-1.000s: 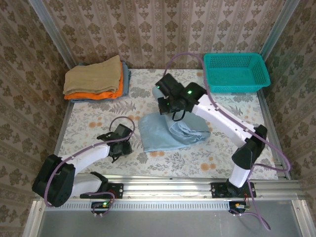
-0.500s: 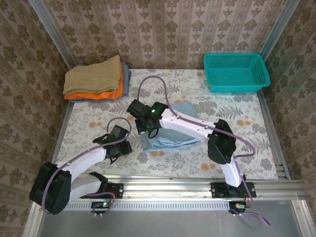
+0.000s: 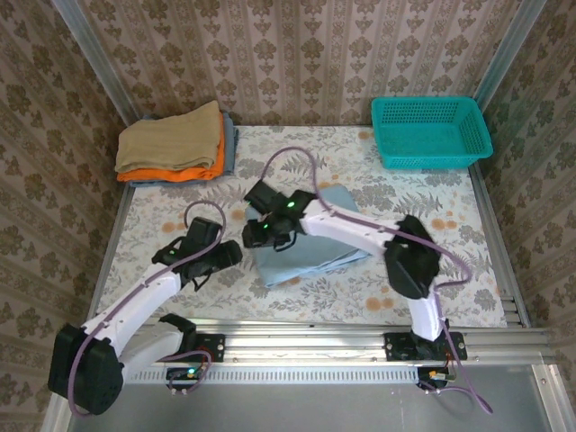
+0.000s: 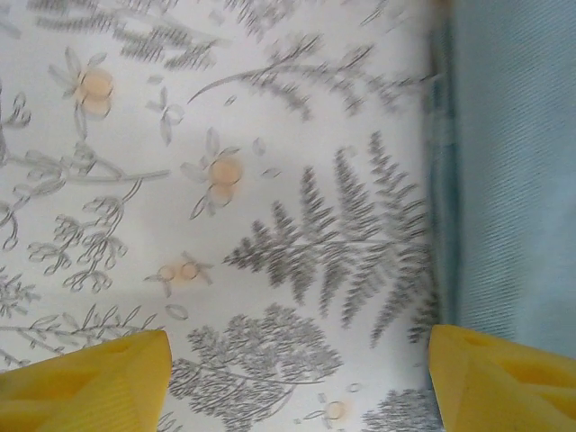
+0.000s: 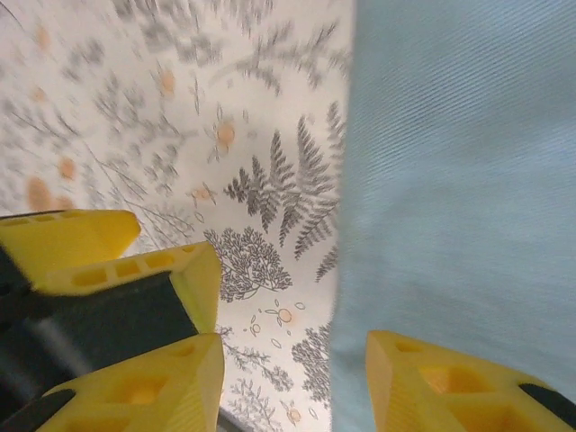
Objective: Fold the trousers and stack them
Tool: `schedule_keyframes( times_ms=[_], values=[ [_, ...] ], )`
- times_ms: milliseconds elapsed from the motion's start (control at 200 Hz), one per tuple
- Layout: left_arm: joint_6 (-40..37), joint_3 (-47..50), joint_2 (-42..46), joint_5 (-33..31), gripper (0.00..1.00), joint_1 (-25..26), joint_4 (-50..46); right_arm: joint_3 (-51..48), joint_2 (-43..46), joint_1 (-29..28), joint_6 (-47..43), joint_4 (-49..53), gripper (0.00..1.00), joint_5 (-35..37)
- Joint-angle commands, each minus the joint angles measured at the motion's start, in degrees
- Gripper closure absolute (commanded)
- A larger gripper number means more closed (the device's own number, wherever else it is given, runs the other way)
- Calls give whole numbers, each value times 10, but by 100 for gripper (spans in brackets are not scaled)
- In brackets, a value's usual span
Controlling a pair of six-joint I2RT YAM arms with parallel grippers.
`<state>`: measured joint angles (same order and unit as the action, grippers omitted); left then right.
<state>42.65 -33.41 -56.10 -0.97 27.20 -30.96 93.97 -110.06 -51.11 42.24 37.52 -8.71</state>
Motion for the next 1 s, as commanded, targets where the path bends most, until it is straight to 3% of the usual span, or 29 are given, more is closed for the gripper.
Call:
schedule_keyframes(
  times_ms=[0, 85, 140, 285, 425, 660, 820, 995],
  values=[
    [-22, -51, -17, 14, 24, 18, -16, -61, 137, 68, -18, -3, 61, 27],
    [-27, -98, -52, 9, 24, 49, -6, -164, 223, 142, -18, -9, 88, 38],
    [-29, -133, -83, 2, 24, 71, 7, -224, 269, 189, -17, -21, 100, 29],
    [-36, -215, -180, -3, 24, 119, 55, -346, 351, 263, -18, -43, 100, 10],
    [-32, -245, -268, 7, 25, 143, 125, -428, 345, 281, -13, -90, 100, -24],
    [-8, -153, -334, 22, 29, 120, 247, -549, 285, 303, 9, -184, 100, -40],
    [8, -61, -342, 38, 32, 87, 322, -574, 238, 304, 18, -227, 100, -61],
    [-4, -32, -338, 48, 32, 69, 339, -584, 247, 312, 15, -210, 100, -60]
  ],
)
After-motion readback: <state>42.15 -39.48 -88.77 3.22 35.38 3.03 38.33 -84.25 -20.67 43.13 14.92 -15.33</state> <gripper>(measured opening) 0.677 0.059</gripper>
